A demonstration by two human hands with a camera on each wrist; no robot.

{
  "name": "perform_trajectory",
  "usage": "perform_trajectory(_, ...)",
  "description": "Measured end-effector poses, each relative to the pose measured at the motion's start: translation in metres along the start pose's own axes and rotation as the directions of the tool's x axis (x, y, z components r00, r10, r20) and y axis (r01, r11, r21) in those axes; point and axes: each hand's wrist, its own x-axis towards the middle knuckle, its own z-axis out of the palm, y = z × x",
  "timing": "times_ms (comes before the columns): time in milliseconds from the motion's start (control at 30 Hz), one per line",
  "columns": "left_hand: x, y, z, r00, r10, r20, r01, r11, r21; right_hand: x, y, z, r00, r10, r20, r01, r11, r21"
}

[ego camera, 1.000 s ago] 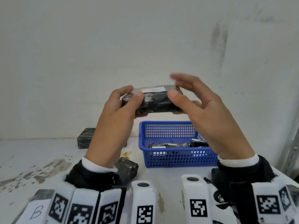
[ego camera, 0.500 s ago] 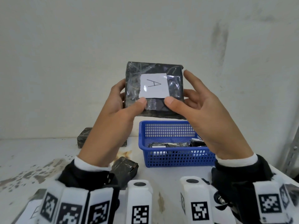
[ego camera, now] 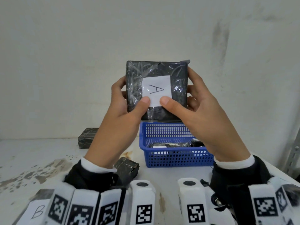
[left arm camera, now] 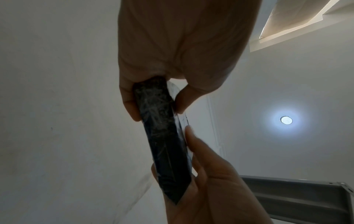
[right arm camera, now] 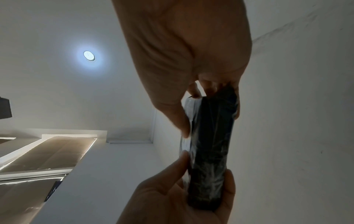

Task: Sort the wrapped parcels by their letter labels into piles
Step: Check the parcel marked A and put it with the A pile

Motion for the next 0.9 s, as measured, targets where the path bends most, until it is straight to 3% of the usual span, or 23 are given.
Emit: perform_trajectory(900,-0.002,0.003,0.002,0.981,-0.182,-0.070,0.186,0.980,0.066,-0.003,-0.010,-0.008,0.999,0.046,0.001,-0.046,0.997,-0.055)
